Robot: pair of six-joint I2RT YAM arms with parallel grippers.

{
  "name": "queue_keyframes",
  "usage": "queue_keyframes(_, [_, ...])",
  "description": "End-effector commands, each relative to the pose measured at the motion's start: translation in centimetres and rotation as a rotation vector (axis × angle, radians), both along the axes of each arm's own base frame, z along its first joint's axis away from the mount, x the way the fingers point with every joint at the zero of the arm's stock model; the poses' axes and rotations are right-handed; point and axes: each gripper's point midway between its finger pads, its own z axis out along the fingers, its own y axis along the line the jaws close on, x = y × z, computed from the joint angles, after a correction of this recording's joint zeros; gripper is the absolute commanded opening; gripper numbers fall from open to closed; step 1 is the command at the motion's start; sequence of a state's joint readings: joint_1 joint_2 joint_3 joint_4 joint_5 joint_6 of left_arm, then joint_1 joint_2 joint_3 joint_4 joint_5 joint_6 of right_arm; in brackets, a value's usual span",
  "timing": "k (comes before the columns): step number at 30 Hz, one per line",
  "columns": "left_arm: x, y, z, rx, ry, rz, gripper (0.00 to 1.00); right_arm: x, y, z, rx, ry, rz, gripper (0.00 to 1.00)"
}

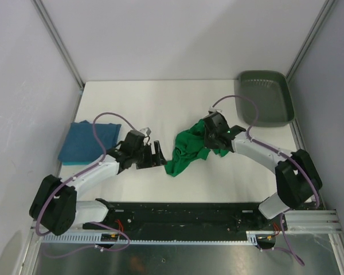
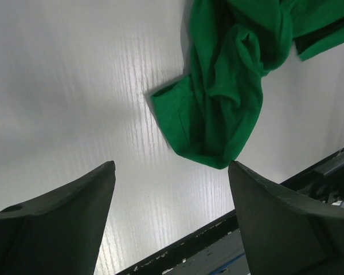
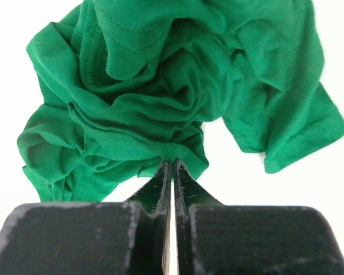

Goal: Fold and stack the t-shirts
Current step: Flatten out the tshirt

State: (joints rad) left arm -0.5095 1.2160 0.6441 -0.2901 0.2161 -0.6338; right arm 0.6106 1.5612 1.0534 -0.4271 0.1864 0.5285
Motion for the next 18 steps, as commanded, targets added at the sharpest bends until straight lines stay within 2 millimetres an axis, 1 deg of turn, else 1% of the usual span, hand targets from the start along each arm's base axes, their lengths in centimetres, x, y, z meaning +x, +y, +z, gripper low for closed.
queue_keyframes(1, [-0.3,-2.1,-0.7,-0.003,0.011,-0.043,0.81,0.4,-2.4,5.5,0.031,-0.126,-0.066,0.0])
queue_keyframes(6, [-0.6,-4.0,-1.3,0.026,0.011,-0.096,0.73,-0.7,-6.6,10.9,0.073,-0.229,-0.155,0.0])
queue_keyframes(9, [-0.6,-4.7,-1.9,0.041,0.024,-0.109,0.7,-1.4,-9.0,13.0,0.102,-0.268,-0.2,0.0])
queue_keyframes(10, [-0.7,-4.9,-2.1,0.043,0.031,-0.108,0.69,-1.6,-9.5,13.5,0.112,-0.275,-0.208,0.0])
queue_keyframes(13, [-0.3,-5.1,-2.5,0.054,0.041,-0.085,0.66,-2.4,-10.6,14.1,0.121,-0.277,-0.222,0.0])
queue_keyframes(18, [0.9,-4.9,-2.4,0.067,0.026,-0.002,0.59,-3.2,-11.2,13.9,0.107,-0.259,-0.233,0.0])
